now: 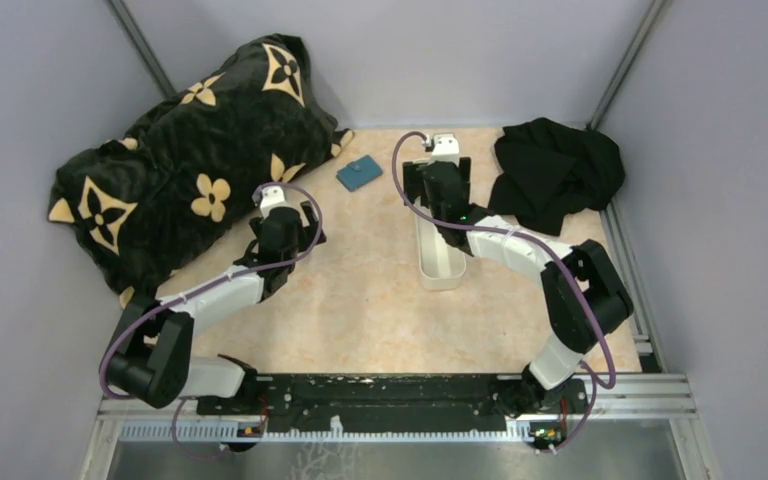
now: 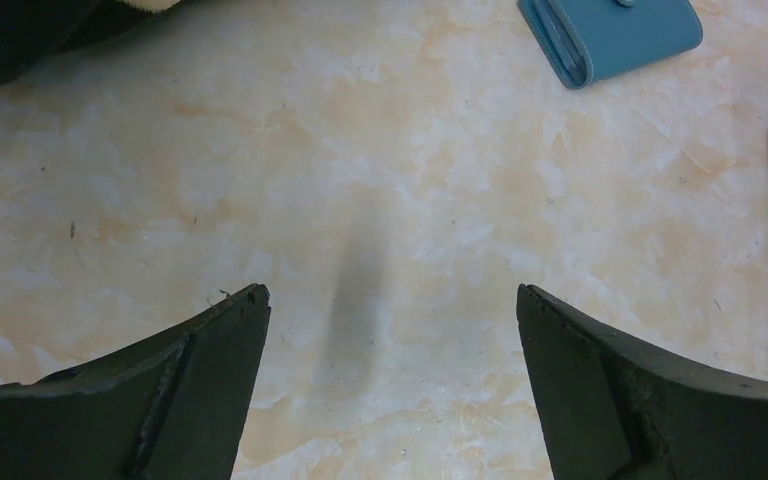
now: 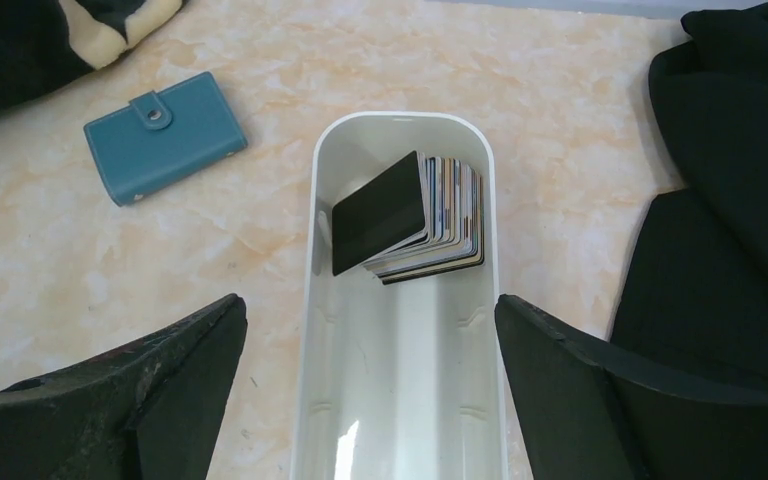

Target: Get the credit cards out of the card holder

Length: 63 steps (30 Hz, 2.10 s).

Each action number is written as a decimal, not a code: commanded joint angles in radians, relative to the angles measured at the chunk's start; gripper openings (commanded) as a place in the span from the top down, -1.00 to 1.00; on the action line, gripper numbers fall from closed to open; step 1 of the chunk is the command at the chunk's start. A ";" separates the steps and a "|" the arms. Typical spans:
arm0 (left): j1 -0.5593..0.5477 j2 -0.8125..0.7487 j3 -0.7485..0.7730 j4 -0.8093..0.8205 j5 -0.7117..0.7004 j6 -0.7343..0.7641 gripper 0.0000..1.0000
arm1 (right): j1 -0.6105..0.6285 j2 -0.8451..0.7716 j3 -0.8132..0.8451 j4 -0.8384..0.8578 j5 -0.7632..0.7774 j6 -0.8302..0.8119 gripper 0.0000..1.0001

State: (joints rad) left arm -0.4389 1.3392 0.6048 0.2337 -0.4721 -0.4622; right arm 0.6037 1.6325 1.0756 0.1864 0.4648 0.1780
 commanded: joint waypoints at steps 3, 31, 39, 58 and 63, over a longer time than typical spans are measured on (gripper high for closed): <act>-0.003 -0.014 -0.005 -0.004 -0.024 -0.032 -0.98 | 0.003 0.007 0.066 0.019 -0.012 0.012 -0.88; -0.003 0.429 0.446 0.011 0.127 0.018 -0.98 | -0.039 0.231 0.325 0.031 -0.231 0.075 -0.72; 0.007 0.803 0.905 -0.088 0.107 0.092 -0.92 | -0.051 -0.077 -0.002 0.146 -0.143 0.100 -0.57; 0.023 0.874 0.794 -0.373 0.246 -0.001 -0.86 | -0.059 -0.068 -0.035 0.120 -0.185 0.106 -0.57; 0.001 0.696 0.559 -0.404 0.308 -0.064 -0.87 | -0.059 -0.032 -0.001 0.101 -0.187 0.110 -0.57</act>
State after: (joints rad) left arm -0.4145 2.0804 1.3453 0.0193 -0.2615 -0.4435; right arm 0.5529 1.5867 1.0050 0.2565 0.2859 0.2741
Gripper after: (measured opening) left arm 0.932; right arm 0.787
